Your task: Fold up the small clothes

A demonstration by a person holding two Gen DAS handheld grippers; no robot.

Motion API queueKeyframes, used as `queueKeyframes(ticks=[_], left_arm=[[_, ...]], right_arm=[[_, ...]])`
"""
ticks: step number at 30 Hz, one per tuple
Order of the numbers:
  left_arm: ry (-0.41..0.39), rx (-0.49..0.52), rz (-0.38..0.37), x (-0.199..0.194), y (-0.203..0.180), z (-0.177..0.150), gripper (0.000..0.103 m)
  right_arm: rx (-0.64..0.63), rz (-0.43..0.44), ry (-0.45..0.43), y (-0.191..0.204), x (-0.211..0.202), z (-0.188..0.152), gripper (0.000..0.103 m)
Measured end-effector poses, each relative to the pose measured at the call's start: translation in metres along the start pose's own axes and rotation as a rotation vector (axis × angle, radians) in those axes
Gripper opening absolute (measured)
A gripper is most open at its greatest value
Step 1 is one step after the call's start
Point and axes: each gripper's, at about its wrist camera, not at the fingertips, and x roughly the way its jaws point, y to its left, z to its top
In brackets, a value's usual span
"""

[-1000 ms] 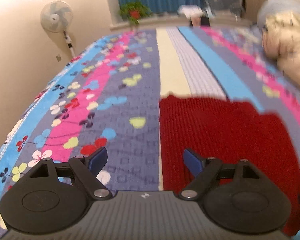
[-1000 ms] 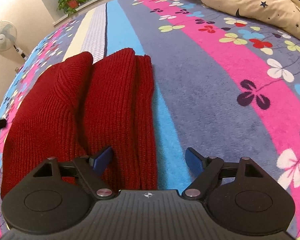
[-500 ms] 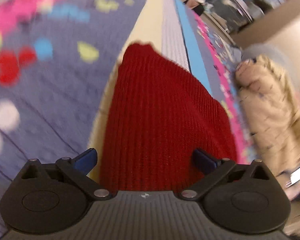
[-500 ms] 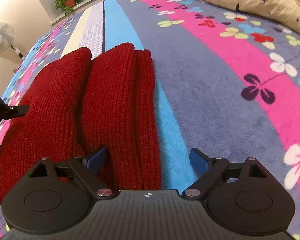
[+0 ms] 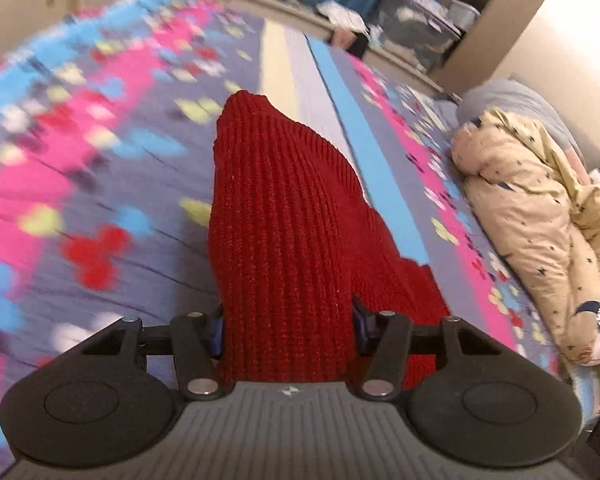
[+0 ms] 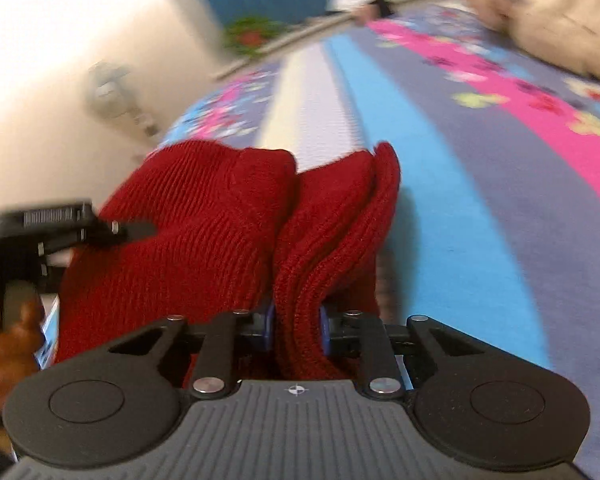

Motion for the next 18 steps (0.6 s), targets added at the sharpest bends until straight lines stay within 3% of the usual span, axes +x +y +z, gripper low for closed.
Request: queueKeyframes(ticks=[4, 8, 11, 14, 16, 18], left_arm=[[0.009, -0.036, 0.092, -0.039, 0.054, 0.012, 0.065], [0.113, -0.208, 0.236, -0.060, 0.113, 0.013, 0.065], [-0.013, -0.117, 0.270, -0.100, 0.116, -0.003, 0.067], [-0.078, -0.031, 0.244, -0.119, 0.105, -0.033, 0.067], [-0.082, 0.102, 0.241, -0.112, 0.089, -0.061, 0.067], [-0.022, 0.249, 0.271, -0.090, 0.078, -0.092, 0.069]], right_arm=[[-0.060, 0.086, 0.069, 0.037, 0.020, -0.014, 0.022], [-0.094, 0.069, 0.148, 0.058, 0.034, -0.029, 0.022], [-0.078, 0.051, 0.170, 0.058, 0.033, -0.038, 0.022], [-0.114, 0.037, 0.160, 0.059, 0.025, -0.039, 0.023], [-0.120, 0.027, 0.154, 0.062, 0.021, -0.040, 0.025], [-0.152, -0.003, 0.130, 0.063, 0.015, -0.042, 0.029]])
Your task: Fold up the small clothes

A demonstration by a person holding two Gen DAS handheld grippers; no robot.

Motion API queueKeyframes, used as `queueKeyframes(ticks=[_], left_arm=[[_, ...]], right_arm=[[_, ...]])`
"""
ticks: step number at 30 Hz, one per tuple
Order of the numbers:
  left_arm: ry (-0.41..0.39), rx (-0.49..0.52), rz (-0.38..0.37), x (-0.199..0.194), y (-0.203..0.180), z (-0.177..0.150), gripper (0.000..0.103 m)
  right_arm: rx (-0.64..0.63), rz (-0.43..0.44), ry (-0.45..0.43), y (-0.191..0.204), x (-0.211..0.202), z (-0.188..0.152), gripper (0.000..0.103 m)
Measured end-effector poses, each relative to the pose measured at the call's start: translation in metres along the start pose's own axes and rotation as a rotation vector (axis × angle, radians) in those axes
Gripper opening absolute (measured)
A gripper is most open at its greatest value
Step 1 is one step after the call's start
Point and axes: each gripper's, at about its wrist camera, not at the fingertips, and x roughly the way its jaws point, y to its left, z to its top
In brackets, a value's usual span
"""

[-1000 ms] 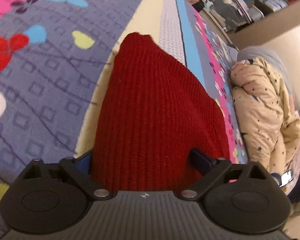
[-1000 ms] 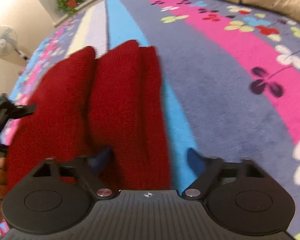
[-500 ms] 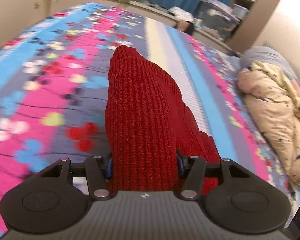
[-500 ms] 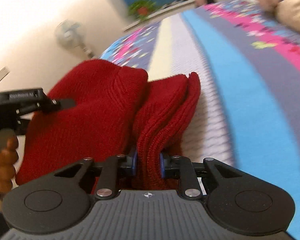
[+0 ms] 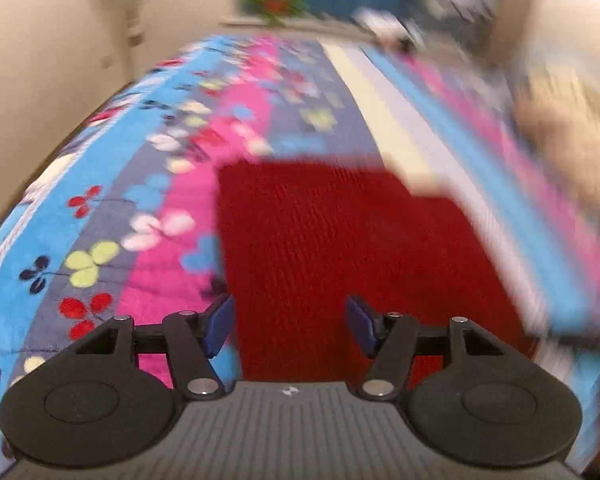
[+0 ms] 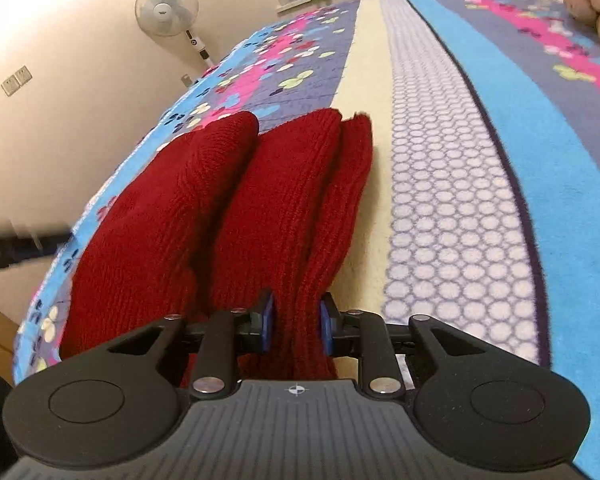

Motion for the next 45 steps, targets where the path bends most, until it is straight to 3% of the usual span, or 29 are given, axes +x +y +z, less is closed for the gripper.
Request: queueKeyframes(ticks=[1, 3, 5, 7, 9, 11, 12, 13, 17, 19, 21, 23, 27, 32, 35, 37, 41, 45], left_arm=[[0.018, 0.052, 0.026, 0.007, -0.008, -0.013, 0.070], [-0.040, 0.071, 0.089, -0.005, -0.021, -0.021, 0.071], [-0.098, 0.091, 0.075, -0.023, -0.028, -0.024, 0.071], [-0.146, 0.095, 0.043, -0.037, -0.031, -0.028, 0.072], [-0.100, 0.115, 0.025, -0.034, -0.036, -0.034, 0.072], [0.003, 0.138, 0.047, -0.016, -0.041, -0.042, 0.075], [0.014, 0.130, 0.058, -0.014, -0.041, -0.044, 0.077], [0.013, 0.108, 0.051, -0.019, -0.042, -0.043, 0.076], [-0.075, 0.104, 0.069, -0.058, -0.044, -0.038, 0.080], [-0.118, 0.102, 0.075, -0.083, -0.048, -0.039, 0.084], [-0.151, 0.086, 0.077, -0.104, -0.051, -0.042, 0.085], [-0.183, 0.082, 0.083, -0.127, -0.061, -0.047, 0.086], [-0.242, 0.104, 0.097, -0.163, -0.087, -0.071, 0.086], [-0.180, -0.010, 0.053, -0.176, -0.102, -0.106, 0.086], [-0.121, -0.007, 0.136, -0.160, -0.106, -0.122, 0.086], [-0.103, -0.014, 0.142, -0.154, -0.105, -0.119, 0.086], [-0.138, -0.028, 0.177, -0.149, -0.100, -0.112, 0.090], [-0.106, -0.073, 0.162, -0.143, -0.090, -0.110, 0.091]], right_arm=[[-0.021, -0.021, -0.027, 0.004, -0.007, -0.001, 0.034], [-0.056, -0.032, -0.107, 0.013, -0.026, -0.004, 0.036], [-0.078, 0.011, -0.170, 0.020, -0.041, -0.004, 0.038], [-0.112, 0.050, -0.226, 0.029, -0.052, -0.007, 0.056], [-0.165, 0.048, -0.199, 0.036, -0.044, -0.013, 0.061], [-0.229, -0.028, -0.059, 0.041, -0.019, -0.021, 0.054], [-0.246, -0.068, -0.013, 0.039, -0.010, -0.026, 0.046], [-0.248, -0.099, -0.005, 0.038, -0.008, -0.026, 0.045], [-0.208, -0.143, -0.054, 0.039, -0.035, -0.016, 0.047], [-0.207, -0.185, -0.093, 0.036, -0.053, -0.016, 0.058], [-0.160, -0.208, -0.103, 0.030, -0.064, -0.018, 0.062], [-0.098, -0.203, -0.127, 0.024, -0.079, -0.020, 0.063], [-0.069, -0.196, -0.217, 0.036, -0.114, -0.036, 0.079], [-0.097, -0.206, -0.276, 0.053, -0.151, -0.070, 0.088], [-0.096, -0.215, -0.279, 0.058, -0.159, -0.080, 0.088], [-0.128, -0.231, -0.277, 0.063, -0.155, -0.079, 0.089], [-0.171, -0.257, -0.245, 0.067, -0.144, -0.081, 0.089], [-0.183, -0.256, -0.240, 0.071, -0.140, -0.081, 0.089]])
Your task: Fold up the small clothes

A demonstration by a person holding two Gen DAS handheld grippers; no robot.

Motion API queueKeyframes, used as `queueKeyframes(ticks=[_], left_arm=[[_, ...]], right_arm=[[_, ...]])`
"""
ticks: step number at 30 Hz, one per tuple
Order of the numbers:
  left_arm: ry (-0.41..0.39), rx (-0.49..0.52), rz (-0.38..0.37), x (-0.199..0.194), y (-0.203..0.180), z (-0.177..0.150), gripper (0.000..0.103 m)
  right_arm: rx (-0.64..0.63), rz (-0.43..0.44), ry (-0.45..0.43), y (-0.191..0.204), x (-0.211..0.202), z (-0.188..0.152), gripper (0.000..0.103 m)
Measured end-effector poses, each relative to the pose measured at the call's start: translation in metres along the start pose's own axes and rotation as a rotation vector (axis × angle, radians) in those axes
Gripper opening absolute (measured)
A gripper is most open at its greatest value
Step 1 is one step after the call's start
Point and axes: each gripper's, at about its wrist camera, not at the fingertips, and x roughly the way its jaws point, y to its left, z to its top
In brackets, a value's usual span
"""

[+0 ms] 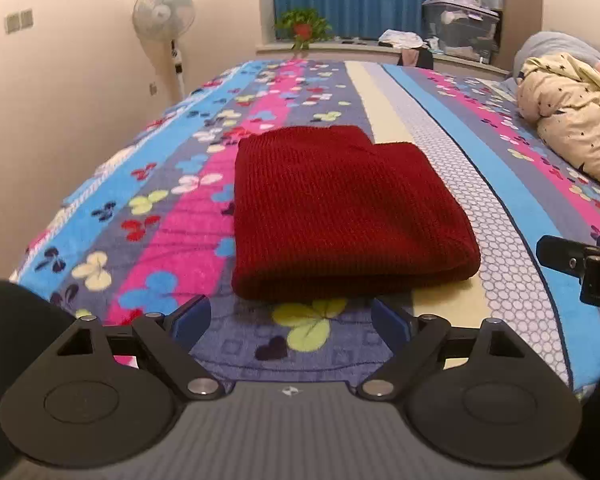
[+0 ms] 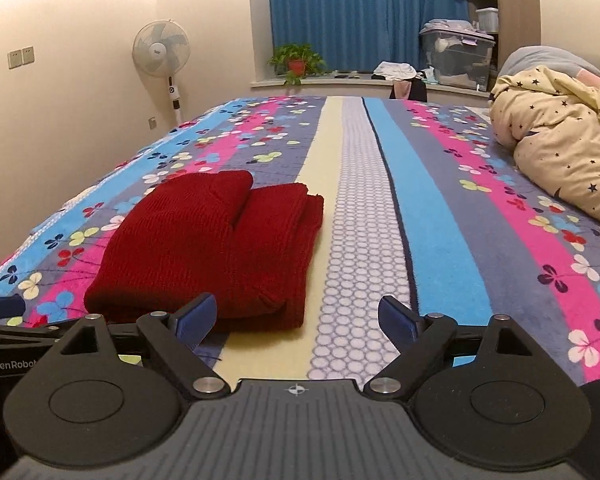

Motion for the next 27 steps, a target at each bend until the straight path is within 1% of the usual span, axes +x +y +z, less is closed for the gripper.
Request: queueKeyframes(ticks=[4, 8, 27], left_arm=[[-0.008, 0.006, 0.009, -0.0009, 0.0013, -0.0001, 0.091], [-0.002, -0.011, 0.012, 0.0000, 0.0020, 0.0008, 0.091], [-0.015, 0.000, 0.004, -0.0006, 0.0008, 0.0000, 0.093]], right_arm=[[-0.014, 0.004, -0.008, 0.0017, -0.0022, -0.0003, 0.089], [-0.011, 0.005, -0.003, 0.0003, -0.0016, 0.0001, 0.089], [-0.048, 0.025, -0.024, 0.0061, -0.0043, -0.0016, 0.089]])
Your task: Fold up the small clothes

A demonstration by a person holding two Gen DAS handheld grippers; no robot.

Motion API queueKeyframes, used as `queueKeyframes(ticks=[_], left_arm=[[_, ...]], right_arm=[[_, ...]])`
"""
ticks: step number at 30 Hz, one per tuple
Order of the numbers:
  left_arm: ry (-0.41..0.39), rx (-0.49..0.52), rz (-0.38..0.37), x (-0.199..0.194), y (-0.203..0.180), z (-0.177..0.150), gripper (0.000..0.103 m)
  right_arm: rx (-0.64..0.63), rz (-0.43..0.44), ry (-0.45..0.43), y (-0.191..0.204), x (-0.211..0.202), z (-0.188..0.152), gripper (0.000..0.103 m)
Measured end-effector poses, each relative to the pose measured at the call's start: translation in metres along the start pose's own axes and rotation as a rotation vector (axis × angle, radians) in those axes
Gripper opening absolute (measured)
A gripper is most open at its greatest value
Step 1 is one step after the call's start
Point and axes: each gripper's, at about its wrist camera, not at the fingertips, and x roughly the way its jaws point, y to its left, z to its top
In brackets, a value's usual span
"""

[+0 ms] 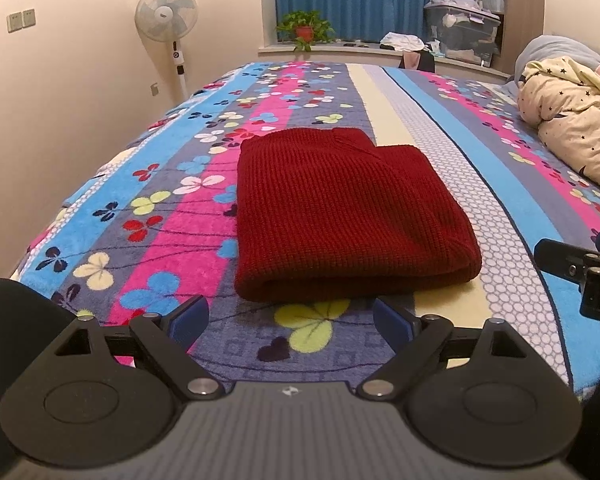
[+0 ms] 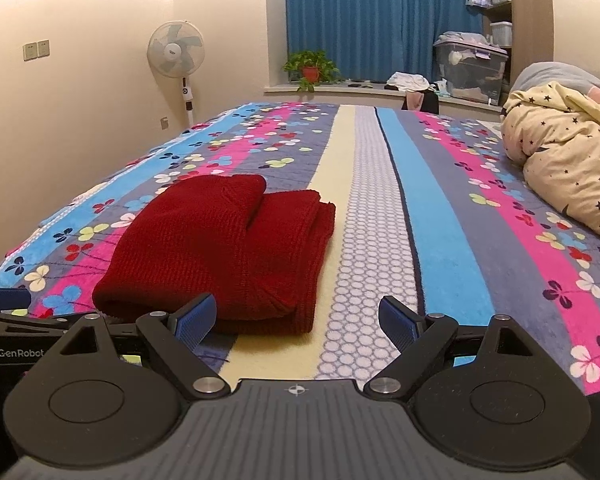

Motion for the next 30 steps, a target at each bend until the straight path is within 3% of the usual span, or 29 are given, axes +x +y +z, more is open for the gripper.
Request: queueKeyframes(ticks=[30], left_arm=[[-0.007, 0.003, -0.010, -0.001, -0.001, 0.002, 0.093]], right_arm=[[-0.086, 0.009, -0.011, 0.015, -0.003, -0.002, 0.090]])
